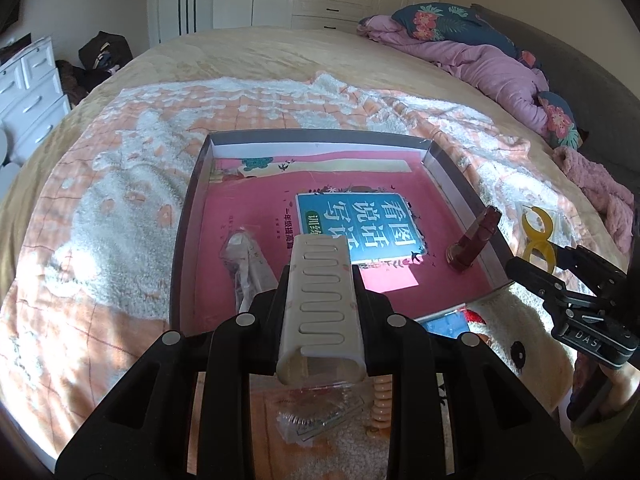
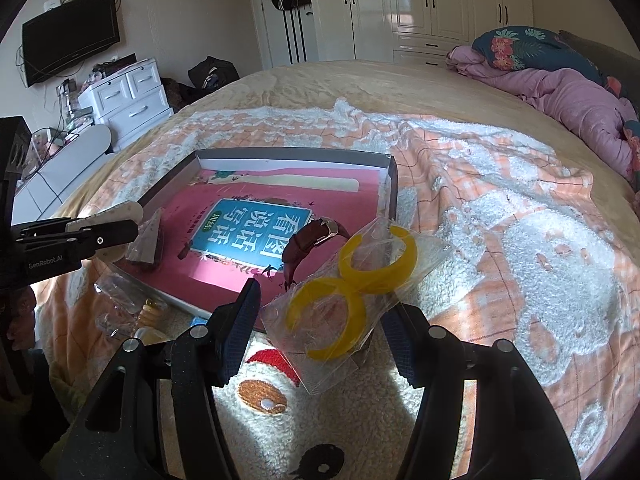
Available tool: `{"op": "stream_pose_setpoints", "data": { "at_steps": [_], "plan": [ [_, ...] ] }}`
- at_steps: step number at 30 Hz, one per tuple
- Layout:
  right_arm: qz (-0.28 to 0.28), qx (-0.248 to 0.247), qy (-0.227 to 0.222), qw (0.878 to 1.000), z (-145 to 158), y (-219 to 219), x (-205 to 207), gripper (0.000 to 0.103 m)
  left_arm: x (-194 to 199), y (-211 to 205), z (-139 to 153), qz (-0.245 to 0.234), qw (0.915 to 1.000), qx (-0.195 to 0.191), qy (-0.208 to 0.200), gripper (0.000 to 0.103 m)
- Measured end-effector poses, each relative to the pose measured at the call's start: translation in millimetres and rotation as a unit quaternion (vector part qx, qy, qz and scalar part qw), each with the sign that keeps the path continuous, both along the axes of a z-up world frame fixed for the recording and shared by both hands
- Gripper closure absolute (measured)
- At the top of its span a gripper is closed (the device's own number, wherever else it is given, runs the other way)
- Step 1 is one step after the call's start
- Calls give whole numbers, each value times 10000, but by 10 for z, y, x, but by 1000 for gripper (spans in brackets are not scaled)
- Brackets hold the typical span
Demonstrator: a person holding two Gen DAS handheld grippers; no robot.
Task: Organize jewelry
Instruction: 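Carry the white clip and yellow bangles into the grey box and release both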
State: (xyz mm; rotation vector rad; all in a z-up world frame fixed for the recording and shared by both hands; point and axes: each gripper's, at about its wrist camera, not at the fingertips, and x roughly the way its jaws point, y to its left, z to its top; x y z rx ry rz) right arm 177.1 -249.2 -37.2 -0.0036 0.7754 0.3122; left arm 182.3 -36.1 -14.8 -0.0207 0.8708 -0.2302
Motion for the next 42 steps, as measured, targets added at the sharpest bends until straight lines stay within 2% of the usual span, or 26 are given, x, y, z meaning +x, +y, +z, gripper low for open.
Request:
{"op": "stream_pose_setpoints", "data": {
  "at_steps": [15, 29, 39, 42],
  "plan": [
    [43, -235, 239, 9994, -189, 145, 313, 45, 408, -45, -136, -90, 9999, 39, 73, 84],
    [189, -319, 309, 9988, -238, 407, 581, 45, 535, -22, -250, -367, 9993, -39, 115, 84],
    [201, -250, 419, 9986, -300, 476, 603, 43, 600, -90, -410, -582, 9979, -10, 285, 84],
    [170, -208, 415, 9988, -296, 468, 571, 37, 593, -86, -409, -599, 9979, -47, 259, 84]
  ]
}}
